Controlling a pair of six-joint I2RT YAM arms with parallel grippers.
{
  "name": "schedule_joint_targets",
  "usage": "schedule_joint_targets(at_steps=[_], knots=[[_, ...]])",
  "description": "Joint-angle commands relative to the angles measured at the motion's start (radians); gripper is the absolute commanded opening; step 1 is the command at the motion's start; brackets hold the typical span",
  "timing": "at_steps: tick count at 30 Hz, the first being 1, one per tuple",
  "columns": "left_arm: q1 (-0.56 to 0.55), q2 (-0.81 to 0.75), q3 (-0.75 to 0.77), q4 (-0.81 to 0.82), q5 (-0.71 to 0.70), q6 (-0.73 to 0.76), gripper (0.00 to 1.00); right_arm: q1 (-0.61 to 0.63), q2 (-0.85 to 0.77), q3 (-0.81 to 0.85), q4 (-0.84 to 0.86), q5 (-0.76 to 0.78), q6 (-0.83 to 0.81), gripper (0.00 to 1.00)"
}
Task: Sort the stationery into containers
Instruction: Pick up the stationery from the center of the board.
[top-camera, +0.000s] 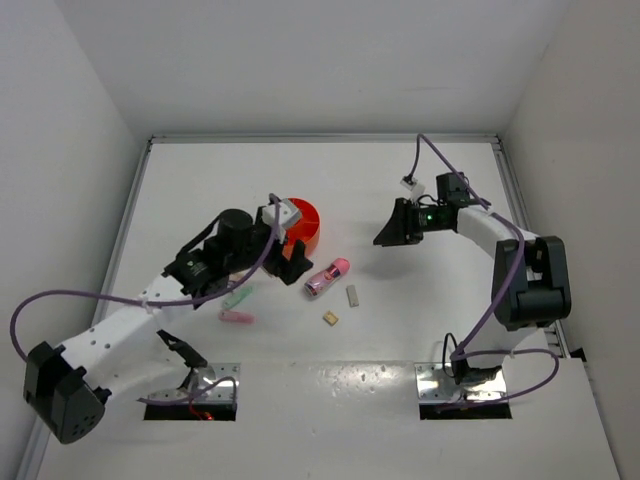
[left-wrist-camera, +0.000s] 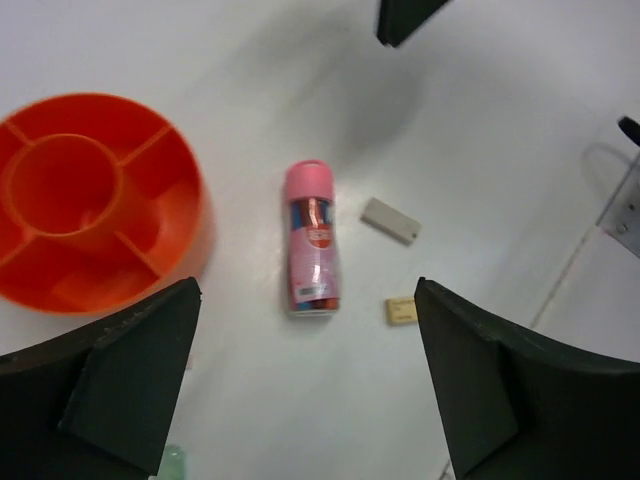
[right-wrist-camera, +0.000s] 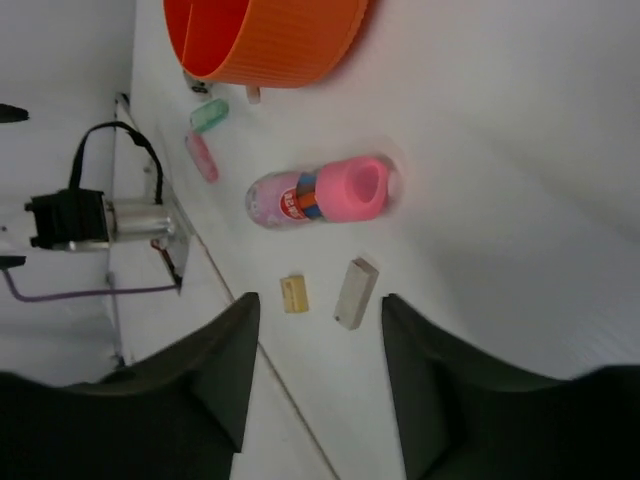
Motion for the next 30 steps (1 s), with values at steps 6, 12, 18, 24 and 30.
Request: schedule_joint_targets(at_steps=[6,12,18,24,30], knots=[[-0.224,0.27,0.191,-0.006,-0.133,0.091,0.89,0.001,-0.17,0.027,0.111,0.198,0.031,0.78],[-0.276,0.587,0.408,-0.102,-0.186,0.177,0.42,-0.02,-0.293,0.038,0.101,0.369,0.004,0.6],[-0.287,0.81,0.547,-0.194,-0.259,0.169,0.64,-0.02,-0.346,0.038,0.088,0.443,-0.016,0.09],[-0.309,0.897,0.581,-0.194,-0.356,0.148,0.7,-0.02,-0.376,0.029,0.097,0.461,-0.025,0.26],[-0.309,0.933,0.581,-0.194,-0.403,0.137,0.7,-0.02,-0.376,0.029,0.098,0.472,-0.025,0.29]])
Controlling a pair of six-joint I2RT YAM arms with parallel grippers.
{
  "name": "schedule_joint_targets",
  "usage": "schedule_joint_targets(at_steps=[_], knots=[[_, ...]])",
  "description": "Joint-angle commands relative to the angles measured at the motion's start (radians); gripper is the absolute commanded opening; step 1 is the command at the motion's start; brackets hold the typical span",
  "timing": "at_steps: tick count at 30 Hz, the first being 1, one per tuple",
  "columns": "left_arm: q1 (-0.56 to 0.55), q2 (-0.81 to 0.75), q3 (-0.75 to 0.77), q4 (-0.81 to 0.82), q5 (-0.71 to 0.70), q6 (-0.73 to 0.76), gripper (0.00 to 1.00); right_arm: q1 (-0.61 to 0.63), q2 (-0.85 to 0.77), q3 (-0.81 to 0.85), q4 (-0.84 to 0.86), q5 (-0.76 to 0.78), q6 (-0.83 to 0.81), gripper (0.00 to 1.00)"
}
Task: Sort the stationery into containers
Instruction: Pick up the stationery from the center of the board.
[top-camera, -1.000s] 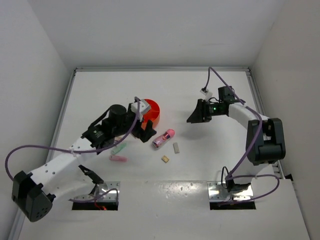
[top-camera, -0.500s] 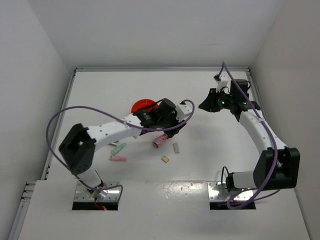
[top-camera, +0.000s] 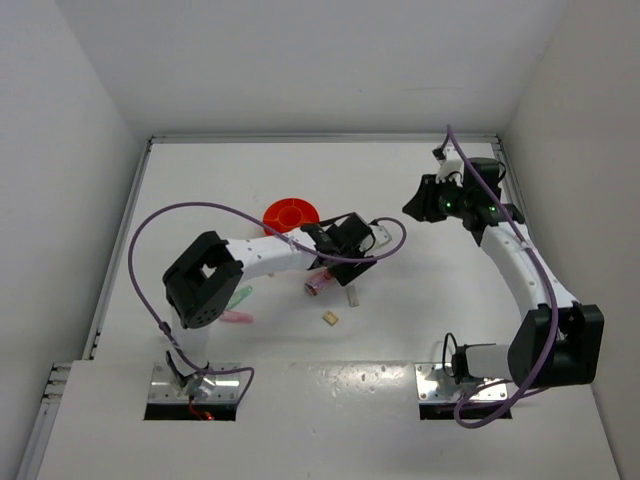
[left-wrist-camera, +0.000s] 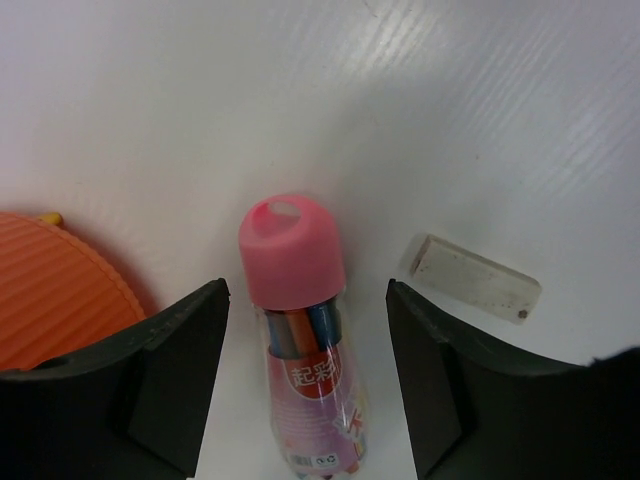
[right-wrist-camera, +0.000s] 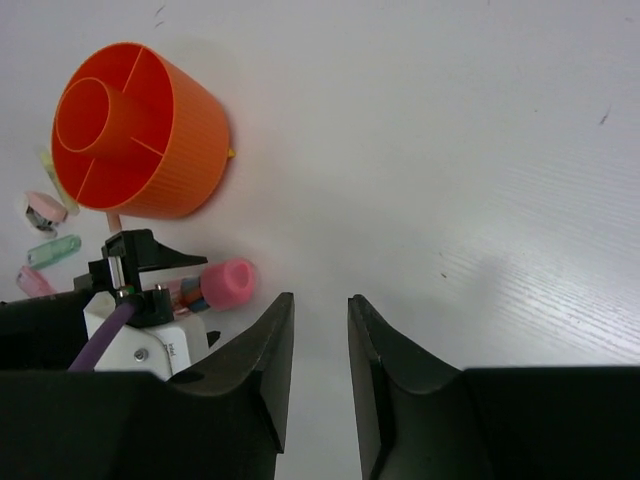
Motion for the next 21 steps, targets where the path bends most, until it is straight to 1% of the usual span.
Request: schedule_joint_targets(at_steps=[1,4,9,14,15,16,18,19,21], knots=[[-0.008,0.015,0.039,0.006,-0.044,-0.012,0.7,-0.003,-0.028,0.02,0.023,0.016,-0.01,0.29],[-0.008,0.035,0.039,-0.003,-0.044,-0.021,0.7,-0.003,-0.028,0.02,0.014,0.016,-0.01,0.3],[-0.008,0.072,0.039,-0.003,-0.044,-0.021,0.74,-0.012,-0.028,0.02,0.014,0.016,-0.01,0.32],[0.004,0.103,0.049,-0.003,-0.029,-0.039,0.74,-0.012,-0.028,0.02,0.014,0.007,-0.01,0.32],[0.004,0.112,0.06,-0.003,-0.003,-0.039,0.72,-0.012,-0.028,0.02,0.014,0.007,-0.01,0.32],[0.018,0.112,0.06,-0.012,0.017,-0.039,0.66,-0.012,-0.028,0.02,0.014,0.007,-0.001,0.32],[0.032,0.121,0.069,-0.012,0.056,-0.048,0.57,-0.012,-0.028,0.02,0.014,0.007,-0.001,0.32],[0.041,0.121,0.069,-0.022,0.056,-0.048,0.47,-0.012,-0.028,0.02,0.014,0.007,-0.001,0.32],[0.041,0.121,0.069,-0.022,0.056,-0.048,0.39,-0.012,-0.028,0.02,0.014,0.007,-0.001,0.32]])
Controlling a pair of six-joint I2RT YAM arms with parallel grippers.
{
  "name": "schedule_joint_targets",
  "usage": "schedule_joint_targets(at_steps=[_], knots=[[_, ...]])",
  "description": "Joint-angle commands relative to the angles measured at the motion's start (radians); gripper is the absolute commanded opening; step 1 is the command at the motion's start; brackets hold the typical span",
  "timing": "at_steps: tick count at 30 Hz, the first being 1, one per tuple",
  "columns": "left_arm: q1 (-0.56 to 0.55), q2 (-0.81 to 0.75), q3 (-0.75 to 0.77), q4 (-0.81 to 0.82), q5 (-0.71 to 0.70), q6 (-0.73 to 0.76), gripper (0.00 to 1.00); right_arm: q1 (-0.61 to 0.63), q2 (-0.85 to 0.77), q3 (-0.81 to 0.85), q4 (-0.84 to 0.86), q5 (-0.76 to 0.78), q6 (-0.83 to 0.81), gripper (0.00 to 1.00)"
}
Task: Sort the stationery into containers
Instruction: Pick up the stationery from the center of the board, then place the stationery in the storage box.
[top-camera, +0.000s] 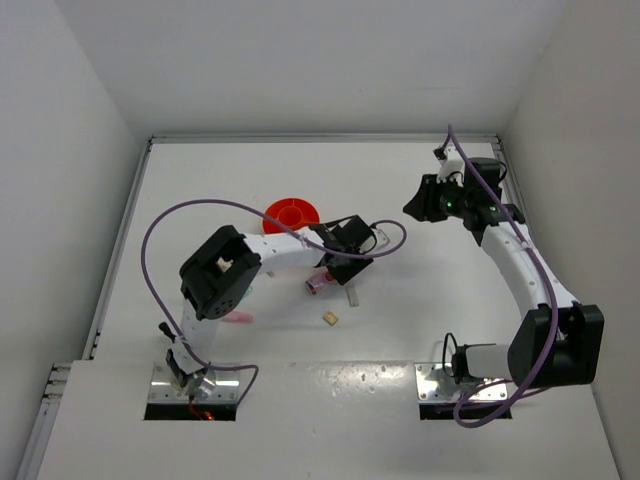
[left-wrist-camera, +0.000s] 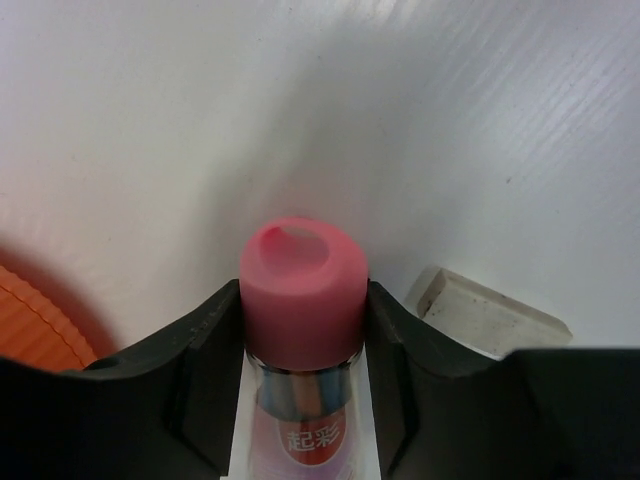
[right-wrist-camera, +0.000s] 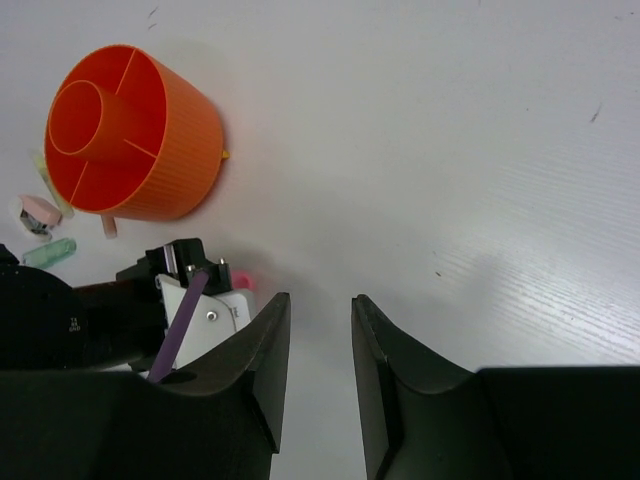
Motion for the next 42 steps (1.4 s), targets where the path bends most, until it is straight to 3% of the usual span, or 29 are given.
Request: schedule_joint_targets(at_steps=[1,5,9,11,12,13,14,15,16,17,19,24,33,37,42], knots=[[0.017,0.008,0.039,-0.022,0.043,-0.011,0.32,-0.005,-0.026,0.02,0.015,-0.006,-0.001,0.32],[0.017,-0.065,0.086,-0.022,0.005,-0.034,0.29,-0.005,-0.026,0.02,0.015,-0.015,-0.001,0.32],[0.03,-0.191,0.143,0.039,-0.043,-0.084,0.12,-0.005,-0.026,0.011,0.015,-0.015,-0.022,0.32],[0.066,-0.315,0.125,0.103,-0.063,-0.121,0.1,-0.005,-0.026,0.0,0.024,-0.015,-0.031,0.32],[0.083,-0.364,0.104,0.187,-0.081,-0.165,0.08,-0.005,-0.026,0.0,0.035,-0.015,-0.031,0.36],[0.126,-0.471,0.03,0.241,-0.134,-0.193,0.02,-0.005,-0.026,-0.011,0.035,-0.026,-0.042,0.58],[0.154,-0.525,-0.019,0.301,-0.162,-0.219,0.0,-0.005,-0.026,-0.02,0.045,-0.039,-0.051,0.7],[0.184,-0.576,-0.069,0.408,-0.197,-0.289,0.0,-0.005,-0.026,-0.02,0.055,-0.055,-0.051,0.75],[0.224,-0.619,-0.164,0.455,-0.254,-0.333,0.0,-0.005,-0.026,-0.02,0.055,-0.076,-0.062,0.71],[0.312,-0.657,-0.206,0.49,-0.255,-0.377,0.0,-0.005,-0.026,-0.029,0.055,-0.093,-0.073,0.56],[0.399,-0.728,-0.3,0.57,-0.242,-0.479,0.0,-0.005,-0.017,-0.029,0.055,-0.105,-0.073,0.0],[0.548,-0.754,-0.403,0.742,-0.164,-0.532,0.0,-0.005,-0.008,-0.051,0.079,-0.145,-0.082,0.0],[0.603,-0.672,-0.559,1.234,0.018,-0.554,0.0,-0.005,-0.058,-0.189,0.231,-0.489,-0.252,0.0],[0.603,-0.629,-0.559,1.312,0.107,-0.536,0.0,-0.005,-0.008,-0.149,0.162,-0.559,-0.346,0.0],[0.603,-0.546,-0.581,1.403,0.215,-0.516,0.0,-0.005,0.095,-0.046,-0.052,-0.616,-0.499,0.02]])
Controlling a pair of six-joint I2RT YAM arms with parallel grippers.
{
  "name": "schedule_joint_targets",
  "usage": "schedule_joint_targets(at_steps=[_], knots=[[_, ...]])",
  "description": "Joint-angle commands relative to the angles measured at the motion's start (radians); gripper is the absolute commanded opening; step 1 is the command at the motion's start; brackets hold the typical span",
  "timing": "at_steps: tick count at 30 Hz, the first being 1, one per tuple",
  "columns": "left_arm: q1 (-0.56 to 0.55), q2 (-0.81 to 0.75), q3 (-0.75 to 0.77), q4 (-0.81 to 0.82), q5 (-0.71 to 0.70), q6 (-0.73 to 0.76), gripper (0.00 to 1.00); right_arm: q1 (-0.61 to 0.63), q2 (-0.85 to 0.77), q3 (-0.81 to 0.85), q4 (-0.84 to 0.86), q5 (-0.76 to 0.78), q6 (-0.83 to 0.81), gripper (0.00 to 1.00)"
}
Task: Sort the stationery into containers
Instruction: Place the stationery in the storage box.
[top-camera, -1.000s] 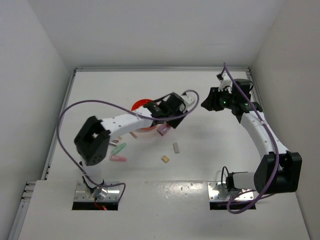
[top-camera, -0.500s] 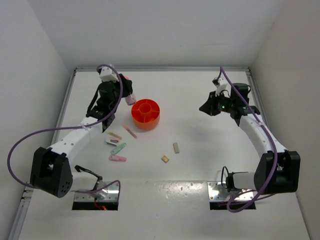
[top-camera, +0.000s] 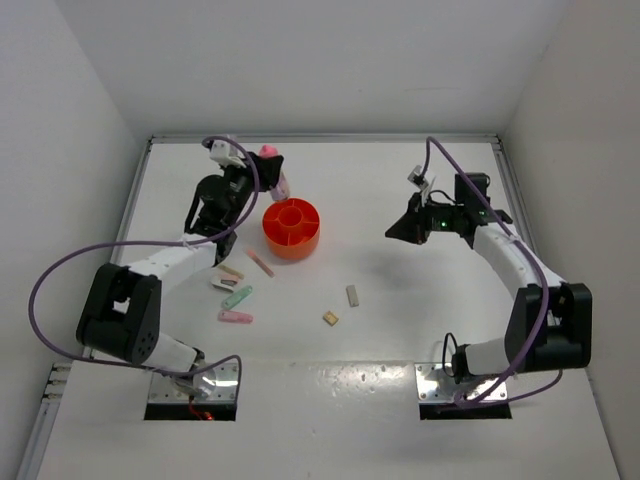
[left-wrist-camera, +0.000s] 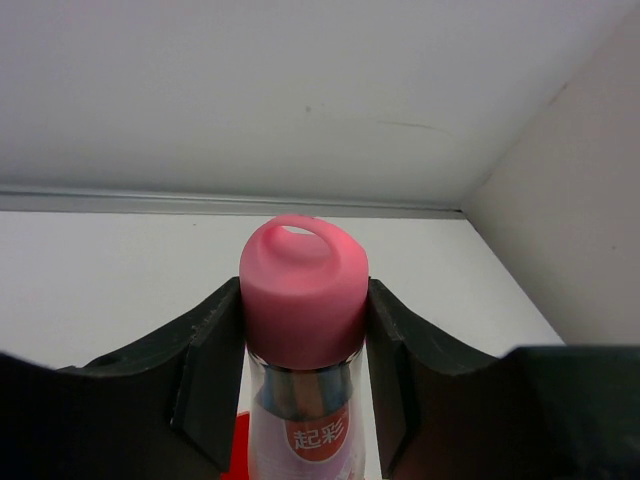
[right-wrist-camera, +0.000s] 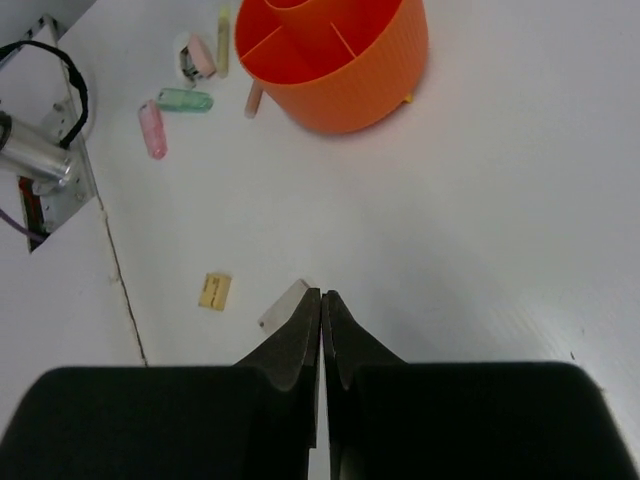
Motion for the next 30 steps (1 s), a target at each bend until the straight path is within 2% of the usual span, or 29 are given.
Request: schedule_joint_targets(at_steps=[1,6,10,14,30], knots=[[0.008,0.044,-0.02,0.195,0.143,0.011,0.0,-0.002,0.056,0.075,-0.118,-0.116,-0.187,0.05],[0.008,0.076,-0.051,0.218,0.166,0.022,0.0,-0.002,0.041,0.058,-0.077,-0.107,-0.187,0.06],[0.008,0.101,-0.073,0.255,0.19,0.031,0.0,-0.012,0.007,0.021,-0.025,-0.086,-0.178,0.0],[-0.001,0.137,-0.083,0.282,0.216,0.022,0.0,-0.012,-0.014,0.01,-0.002,-0.076,-0.169,0.0],[-0.029,0.217,-0.063,0.279,0.186,0.043,0.02,-0.021,-0.014,0.001,-0.002,-0.086,-0.169,0.0]])
